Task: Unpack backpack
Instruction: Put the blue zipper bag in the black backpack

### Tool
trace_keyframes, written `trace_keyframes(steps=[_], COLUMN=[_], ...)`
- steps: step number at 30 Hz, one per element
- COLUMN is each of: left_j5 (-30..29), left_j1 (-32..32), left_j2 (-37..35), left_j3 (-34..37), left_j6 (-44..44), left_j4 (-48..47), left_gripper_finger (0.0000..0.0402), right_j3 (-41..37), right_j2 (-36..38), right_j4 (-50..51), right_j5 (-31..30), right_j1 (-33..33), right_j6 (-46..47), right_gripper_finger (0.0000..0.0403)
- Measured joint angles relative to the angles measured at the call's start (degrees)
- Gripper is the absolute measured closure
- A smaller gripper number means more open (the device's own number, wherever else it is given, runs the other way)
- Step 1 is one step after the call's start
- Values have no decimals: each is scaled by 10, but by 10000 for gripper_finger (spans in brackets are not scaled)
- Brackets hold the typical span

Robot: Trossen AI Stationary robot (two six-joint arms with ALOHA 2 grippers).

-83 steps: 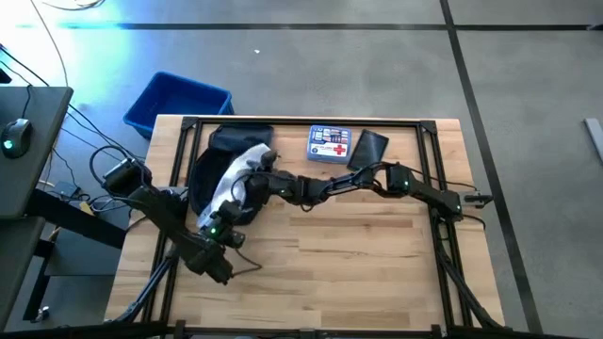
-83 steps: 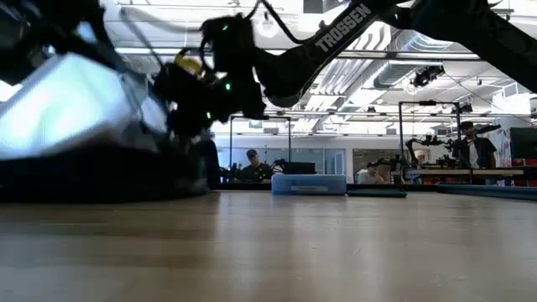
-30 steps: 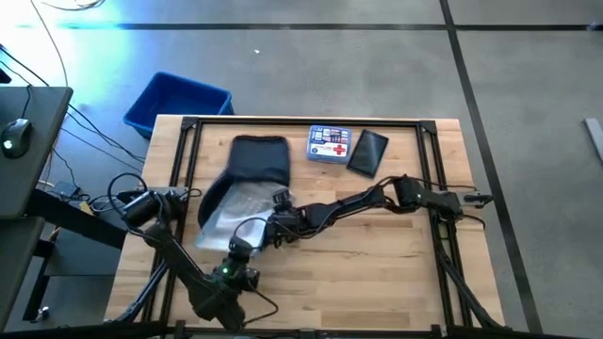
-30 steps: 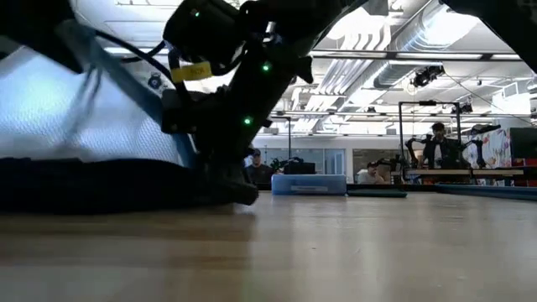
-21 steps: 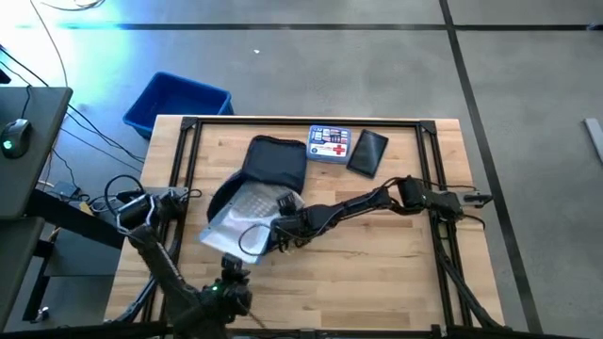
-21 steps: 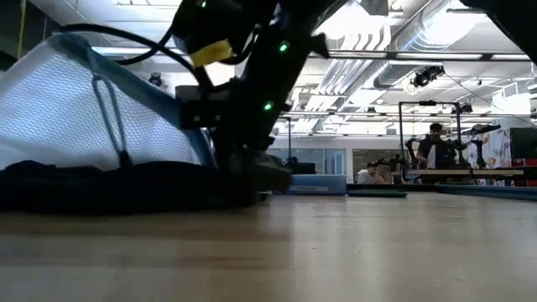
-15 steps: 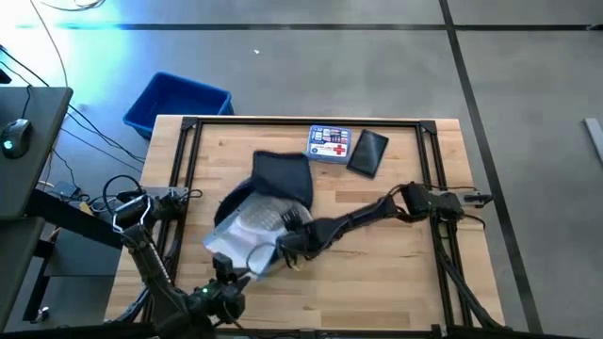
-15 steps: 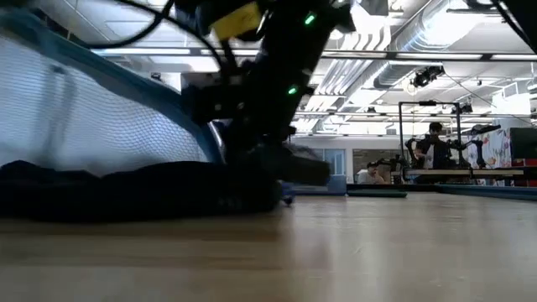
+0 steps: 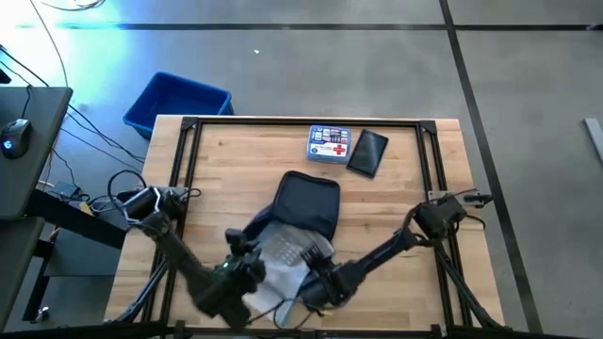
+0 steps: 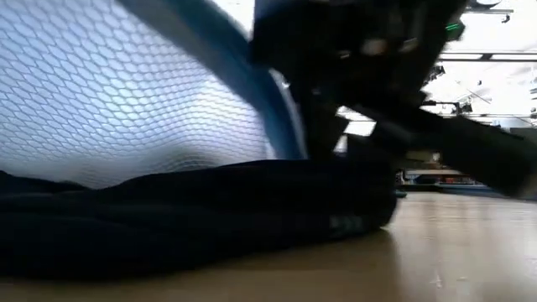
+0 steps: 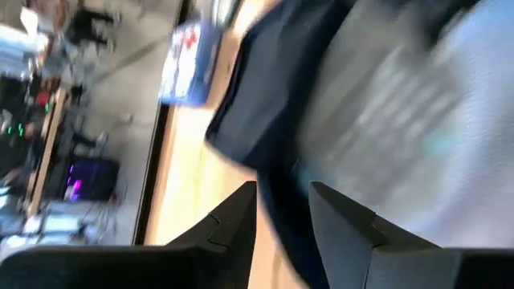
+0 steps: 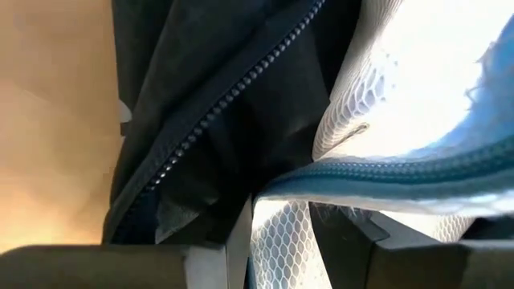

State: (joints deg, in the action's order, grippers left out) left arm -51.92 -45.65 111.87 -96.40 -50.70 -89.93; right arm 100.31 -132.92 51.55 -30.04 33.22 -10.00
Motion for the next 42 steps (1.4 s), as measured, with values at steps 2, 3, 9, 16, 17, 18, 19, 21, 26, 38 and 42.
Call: trace_keyframes(steps=[2, 3, 9, 16, 17, 18, 19, 21, 26, 38, 42], left_j5=[6, 7, 75, 246, 258, 262, 262, 256, 230, 248, 248], left_j1=[21, 29, 88, 199, 215, 228, 239, 256, 264, 241, 243], left_j2=[-6, -12, -91, -203, -206, -207, -205, -196, -171, -156, -155], left_j3=[22, 33, 122, 296, 319, 338, 356, 383, 412, 419, 443], left_j6=[7, 7, 120, 298, 304, 308, 309, 309, 304, 258, 241], left_j4=[2, 4, 172, 493, 512, 520, 523, 526, 550, 584, 602], left_gripper_finger=[312, 313, 300, 276, 274, 273, 273, 273, 273, 280, 292], right_j3=[0, -1, -1, -1, -1, -1, -1, 0, 0, 0, 1], right_j2=[0, 0, 0, 0, 0, 0, 0, 0, 1, 2, 2], right_j4=[14, 19, 7, -11, -12, -12, -12, -12, -13, -3, 0], right_j5=[-11, -14, -44, -104, -106, -112, -117, -120, -120, -165, -165], right_j1=[14, 21, 62, 87, 89, 91, 92, 93, 89, 84, 84], right_j6=[25, 39, 98, 128, 128, 128, 127, 127, 126, 130, 144], right_gripper_finger=[293, 293, 293, 293, 293, 293, 293, 293, 293, 293, 293])
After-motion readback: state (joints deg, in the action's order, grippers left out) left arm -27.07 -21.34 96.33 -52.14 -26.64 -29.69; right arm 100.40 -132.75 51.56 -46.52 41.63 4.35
